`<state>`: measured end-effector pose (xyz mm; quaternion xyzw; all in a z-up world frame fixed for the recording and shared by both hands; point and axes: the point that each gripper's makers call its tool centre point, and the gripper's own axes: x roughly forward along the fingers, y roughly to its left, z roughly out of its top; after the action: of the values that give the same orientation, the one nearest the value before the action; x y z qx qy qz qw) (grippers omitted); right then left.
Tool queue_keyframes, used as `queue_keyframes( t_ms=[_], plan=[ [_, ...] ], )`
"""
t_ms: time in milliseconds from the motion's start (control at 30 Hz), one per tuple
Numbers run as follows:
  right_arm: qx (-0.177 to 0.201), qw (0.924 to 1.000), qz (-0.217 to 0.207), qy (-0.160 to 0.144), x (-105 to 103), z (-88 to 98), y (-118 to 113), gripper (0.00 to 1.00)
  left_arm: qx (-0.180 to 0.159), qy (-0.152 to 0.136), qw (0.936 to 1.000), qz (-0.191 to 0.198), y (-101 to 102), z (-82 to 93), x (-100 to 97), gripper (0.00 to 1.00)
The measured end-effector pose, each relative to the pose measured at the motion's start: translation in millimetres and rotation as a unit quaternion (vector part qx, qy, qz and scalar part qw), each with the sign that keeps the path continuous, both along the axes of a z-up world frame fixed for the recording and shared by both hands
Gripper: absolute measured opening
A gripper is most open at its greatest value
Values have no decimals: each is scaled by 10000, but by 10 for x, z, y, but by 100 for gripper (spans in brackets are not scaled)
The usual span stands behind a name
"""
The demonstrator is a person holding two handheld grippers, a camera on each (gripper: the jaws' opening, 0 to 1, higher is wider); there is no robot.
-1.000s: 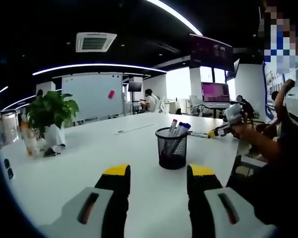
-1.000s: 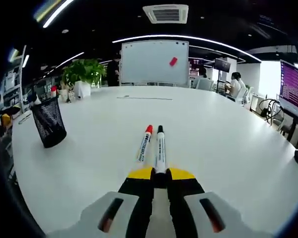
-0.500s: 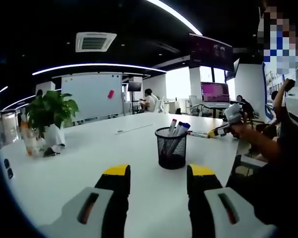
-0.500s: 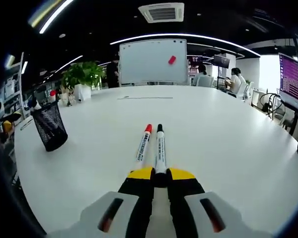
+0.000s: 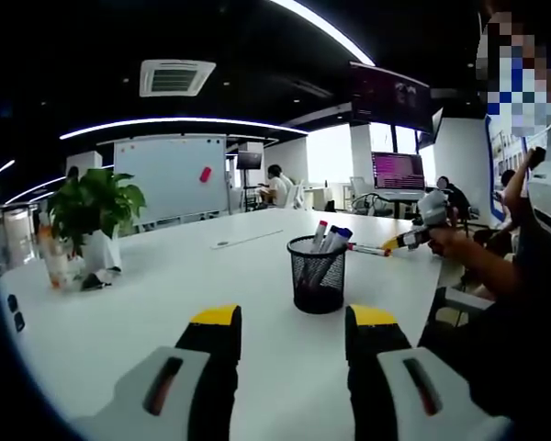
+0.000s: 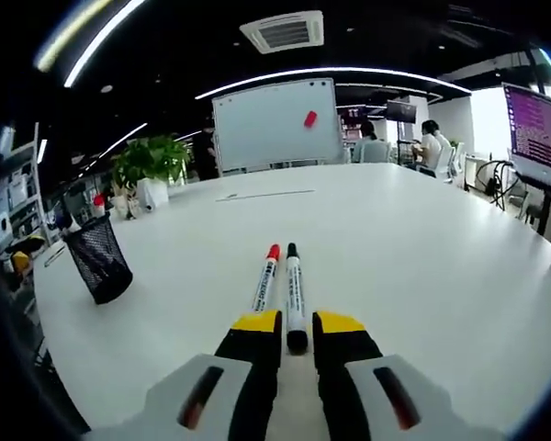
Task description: Pick up the whiteboard markers from the pen holder and place them facing the whiteboard neatly
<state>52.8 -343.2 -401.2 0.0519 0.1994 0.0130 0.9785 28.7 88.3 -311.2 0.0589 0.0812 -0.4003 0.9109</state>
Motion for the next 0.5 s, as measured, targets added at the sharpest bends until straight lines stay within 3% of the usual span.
queue_keyframes(
  t_ms=[167, 500],
  plan=[
    [56, 9999, 1, -164, 12, 90, 15, 21, -11, -6, 10000, -2, -1, 6, -2, 47],
    [35, 9982, 199, -560, 33, 292, 101, 38, -17, -17, 10000, 6, 13, 15, 2, 47]
  ],
)
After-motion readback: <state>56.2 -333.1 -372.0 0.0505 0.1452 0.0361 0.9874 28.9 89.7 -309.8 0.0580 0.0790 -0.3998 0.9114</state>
